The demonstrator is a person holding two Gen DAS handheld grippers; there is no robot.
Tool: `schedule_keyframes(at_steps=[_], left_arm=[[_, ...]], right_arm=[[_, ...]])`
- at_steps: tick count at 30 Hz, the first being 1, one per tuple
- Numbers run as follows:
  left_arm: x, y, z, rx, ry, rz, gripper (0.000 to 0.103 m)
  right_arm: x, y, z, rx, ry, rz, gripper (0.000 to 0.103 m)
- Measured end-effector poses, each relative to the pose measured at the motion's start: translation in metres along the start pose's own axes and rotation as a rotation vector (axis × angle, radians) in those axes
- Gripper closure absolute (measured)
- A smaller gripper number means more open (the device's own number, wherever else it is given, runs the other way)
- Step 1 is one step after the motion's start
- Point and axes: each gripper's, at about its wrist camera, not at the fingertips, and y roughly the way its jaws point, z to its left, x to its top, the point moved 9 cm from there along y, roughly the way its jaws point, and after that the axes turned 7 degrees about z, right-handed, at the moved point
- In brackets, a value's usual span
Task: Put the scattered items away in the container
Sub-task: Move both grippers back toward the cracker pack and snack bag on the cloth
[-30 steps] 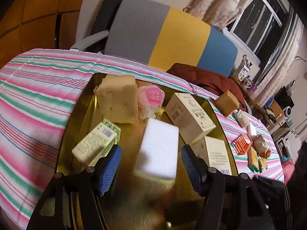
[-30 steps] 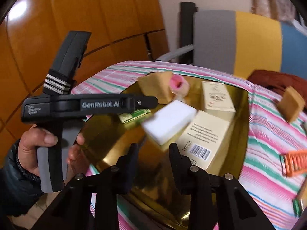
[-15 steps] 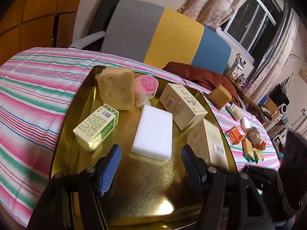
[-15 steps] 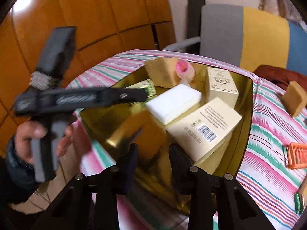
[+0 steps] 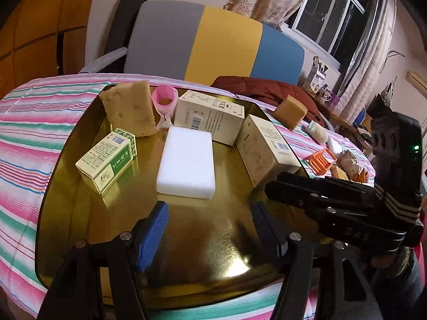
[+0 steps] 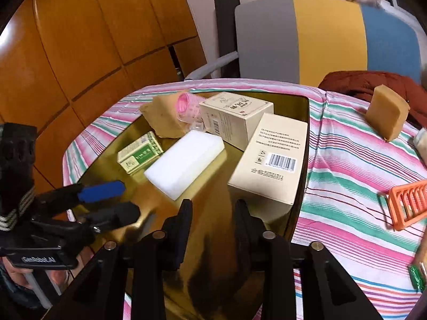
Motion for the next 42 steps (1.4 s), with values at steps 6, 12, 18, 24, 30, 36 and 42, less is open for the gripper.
schedule_keyframes(at_steps=[6,12,18,24,30,36,42], left_arm=[[-0.007,-0.001,-0.010,0.007,0.017,0.003,0.036],[-0.011,-0.004,-0.026,0.014,0.056,0.001,0.036],[-0.014,-0.007,-0.053,0.013,0.129,-0.009,0.036],[-0.022,-0.005,-0.092,-0.022,0.218,0.007,0.036],[-0.038,-0.004,-0.147,-0.114,0.337,0.036,0.036],[-0.061,0.011,-0.204,-0.170,0.469,0.092,0.036],[-0.085,0.043,-0.242,-0.162,0.585,0.164,0.036]], right_arm=[[-0.005,-0.019,0.007,0.017,0.013,-0.046,0.061],[-0.013,-0.051,-0.007,-0.009,0.057,-0.111,0.048],[-0.037,-0.082,-0.054,-0.112,0.127,-0.115,0.038],[-0.069,-0.112,-0.119,-0.226,0.221,-0.074,0.034],[-0.101,-0.144,-0.175,-0.305,0.295,-0.028,0.030],[-0.126,-0.175,-0.224,-0.390,0.337,0.032,0.029],[-0.138,-0.198,-0.264,-0.459,0.288,0.157,0.020]])
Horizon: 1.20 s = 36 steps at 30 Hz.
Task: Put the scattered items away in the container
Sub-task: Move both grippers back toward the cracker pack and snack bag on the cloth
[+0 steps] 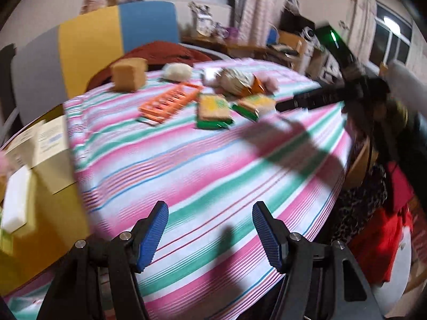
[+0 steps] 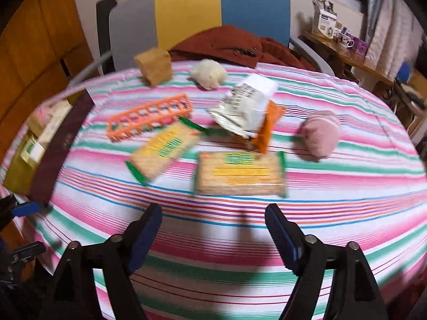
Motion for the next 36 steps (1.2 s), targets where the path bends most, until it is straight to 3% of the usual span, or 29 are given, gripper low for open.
schedule_keyframes(at_steps=[6,10,18,21,23,31,36], left_arm=[[0.003,0.026,-0.015,0.021,0.055,0.045,0.036],[0.005,0.030,-0.012,0.043,0.072,0.043,0.035],[0.009,0.039,-0.013,0.015,0.066,0.021,0.011],[0.013,0.044,-0.015,-0.003,0.052,0.024,0.002],[0.015,0.047,-0.016,0.019,0.053,0.021,0.000],[0.025,0.049,-0.012,0.000,0.013,0.011,0.002],[0.048,0.055,0.001,-0.035,-0.025,0.035,0.018]], right_arm=[[0.010,0.005,-0.019,-0.061,-0.128,0.084,0.014],[0.028,0.010,-0.032,-0.076,-0.114,0.078,0.014],[0.079,0.008,-0.065,0.037,0.065,-0.047,0.014],[0.089,0.013,-0.076,0.154,0.144,-0.062,0.013],[0.093,0.021,-0.078,0.184,0.173,-0.052,0.013],[0.103,0.041,-0.068,0.235,0.212,-0.015,0.012],[0.106,0.053,-0.067,0.339,0.299,0.013,0.010]])
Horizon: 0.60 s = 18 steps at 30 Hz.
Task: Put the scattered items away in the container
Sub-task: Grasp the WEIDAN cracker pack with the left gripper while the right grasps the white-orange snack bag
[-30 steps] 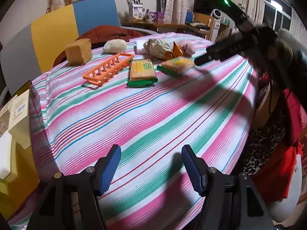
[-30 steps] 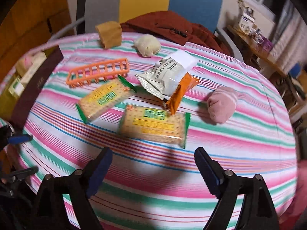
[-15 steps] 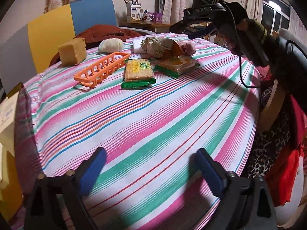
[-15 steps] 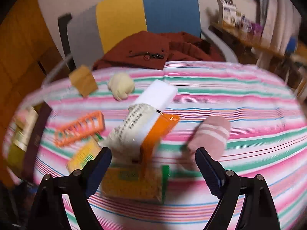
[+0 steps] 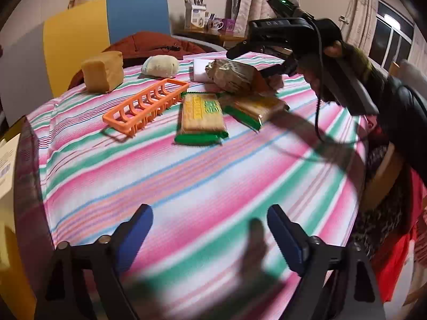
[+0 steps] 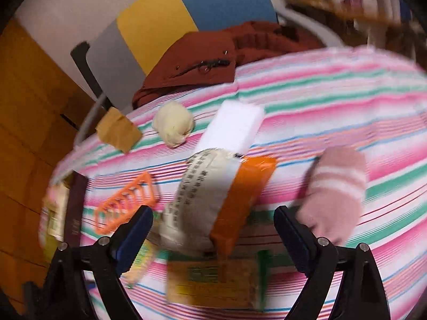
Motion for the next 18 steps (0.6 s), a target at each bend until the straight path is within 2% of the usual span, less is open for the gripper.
schedule_keyframes(at_steps=[3,8,13,15,17,18], left_arm=[[0.020,0.004,0.005,-0.023,-0.025,-0.003,0.019],[0.054,0.008,0.007,0.006,-0.005,-0.041,0.021],[0.075,0.025,0.005,0.007,-0.017,-0.023,0.025],[0.081,0.031,0.003,0.009,-0.013,-0.022,0.027],[0.085,0.039,0.006,0.023,-0.018,-0.015,0.027],[0.087,0.044,0.008,0.022,-0.024,-0.003,0.027]], right_arm=[[0.003,0.006,0.001,-0.015,0.007,-0.002,0.008],[0.005,0.018,0.002,-0.052,-0.009,0.011,0.007],[0.005,0.027,0.002,-0.090,-0.033,0.020,0.007],[0.004,0.028,0.005,-0.114,-0.064,0.012,0.011],[0.004,0.029,0.008,-0.134,-0.094,0.006,0.021],[0.003,0.029,0.009,-0.145,-0.106,0.003,0.021]])
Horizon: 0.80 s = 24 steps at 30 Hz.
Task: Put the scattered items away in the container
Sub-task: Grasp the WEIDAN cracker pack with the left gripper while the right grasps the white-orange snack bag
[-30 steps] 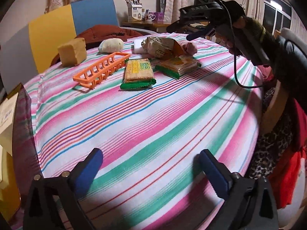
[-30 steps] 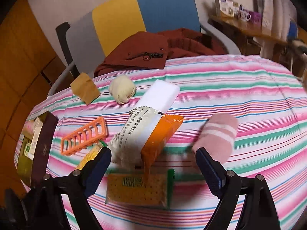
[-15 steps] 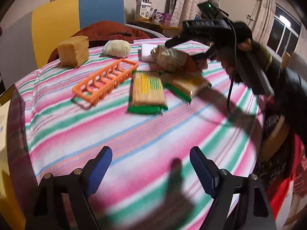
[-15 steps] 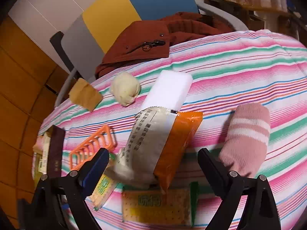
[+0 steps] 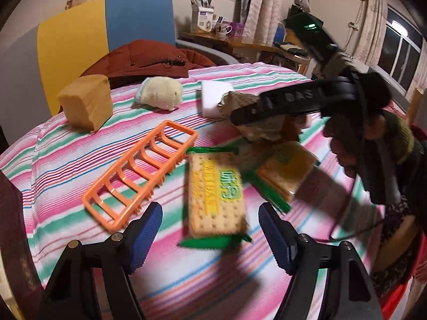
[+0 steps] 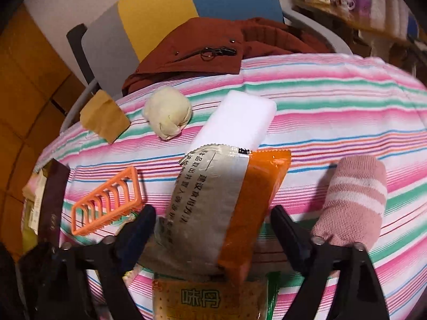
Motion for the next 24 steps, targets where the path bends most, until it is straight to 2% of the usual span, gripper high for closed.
schedule_keyframes(at_steps=[6,11,16,21,22,24], left_arm=[[0.002,0.020,0.001,-0.009,-0.006,0.047,0.033],[0.007,0.029,-0.002,0.039,0.032,0.044,0.033],[0.015,0.036,-0.001,0.059,0.039,0.040,0.038],[0.018,0.037,0.003,0.066,0.020,0.034,0.041],[0.017,0.038,0.003,0.064,0.020,0.036,0.041],[0.017,0.040,-0.001,0.040,0.032,0.043,0.028]], right_arm=[[0.000,0.000,0.000,-0.030,-0.024,-0.004,0.023],[0.000,0.001,-0.001,-0.044,-0.032,-0.003,0.022],[-0.001,0.006,-0.003,-0.072,-0.045,0.002,0.022],[0.004,-0.002,-0.003,-0.099,-0.060,-0.050,0.021],[0.005,-0.004,-0.004,-0.097,-0.056,-0.056,0.021],[0.005,-0.002,-0.007,-0.101,-0.047,-0.052,0.021]])
